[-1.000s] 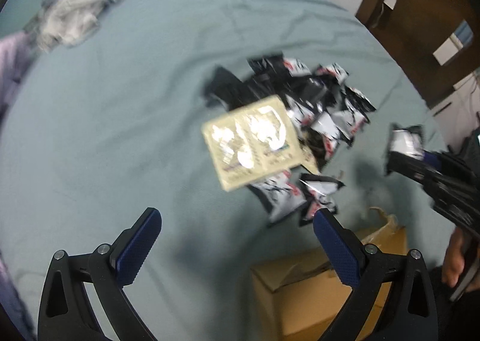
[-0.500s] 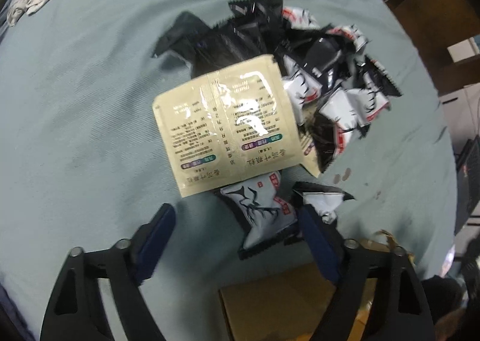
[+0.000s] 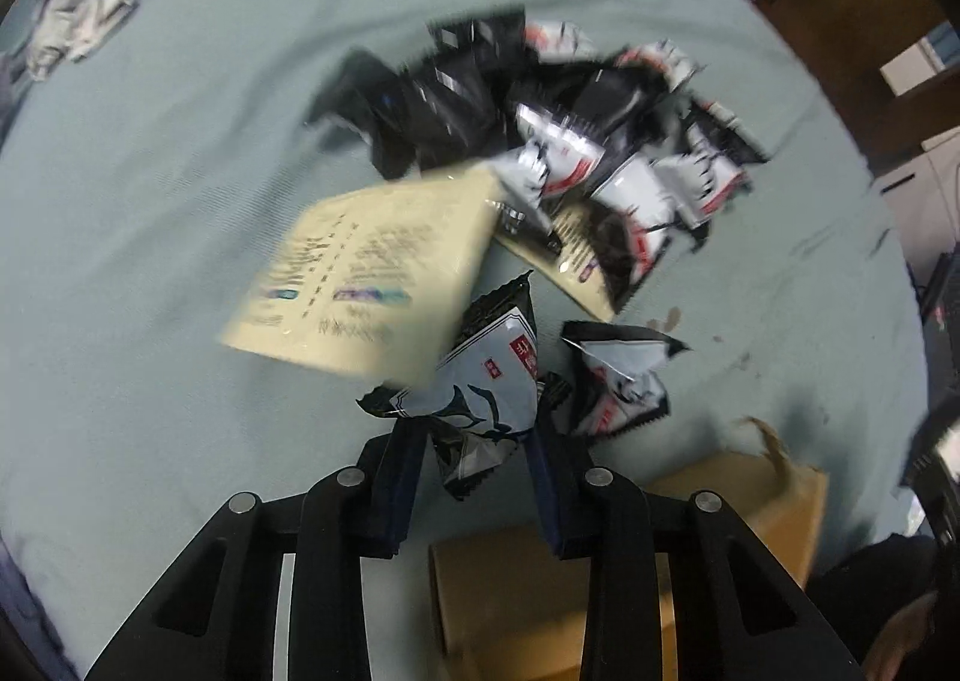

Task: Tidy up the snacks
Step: 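Carry the packet into the cardboard box and open the right gripper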

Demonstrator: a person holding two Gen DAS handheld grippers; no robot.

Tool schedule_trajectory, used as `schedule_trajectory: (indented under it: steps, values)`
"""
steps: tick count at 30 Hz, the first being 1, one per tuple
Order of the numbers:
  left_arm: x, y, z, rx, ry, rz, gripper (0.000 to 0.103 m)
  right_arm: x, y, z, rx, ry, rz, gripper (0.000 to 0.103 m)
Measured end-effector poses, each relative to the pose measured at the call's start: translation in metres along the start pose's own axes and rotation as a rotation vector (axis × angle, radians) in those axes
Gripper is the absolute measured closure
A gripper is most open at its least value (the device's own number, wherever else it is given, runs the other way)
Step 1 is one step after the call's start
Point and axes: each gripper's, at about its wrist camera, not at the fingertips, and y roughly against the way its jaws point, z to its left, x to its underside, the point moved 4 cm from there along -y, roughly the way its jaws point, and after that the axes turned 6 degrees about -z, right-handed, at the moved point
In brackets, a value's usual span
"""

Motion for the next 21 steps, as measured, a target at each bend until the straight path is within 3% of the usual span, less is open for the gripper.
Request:
schedule_trajectory:
  steps: [7, 9, 14, 21]
  values:
    - [0.021, 0.084, 0.004, 0.008, -0.006, -0.194, 0.071, 0.004, 0.004, -0.006, -0.007, -0.015, -0.017, 0.070]
    - [0.024, 0.105, 0.005, 0.041, -0.014, -0.222, 0.071, 0.005, 0.007, -0.005, -0.013, -0.011, -0.022, 0.070]
    - [0.053, 0.115, -0.024, 0.073, -0.103, -0.218, 0.071, 0.008, 0.006, -0.004, -0.025, 0.012, -0.016, 0.070]
    - [0.078, 0.082, -0.058, 0.000, -0.244, -0.124, 0.071, 0.005, 0.007, 0.000, -0.029, 0.030, -0.011, 0.070]
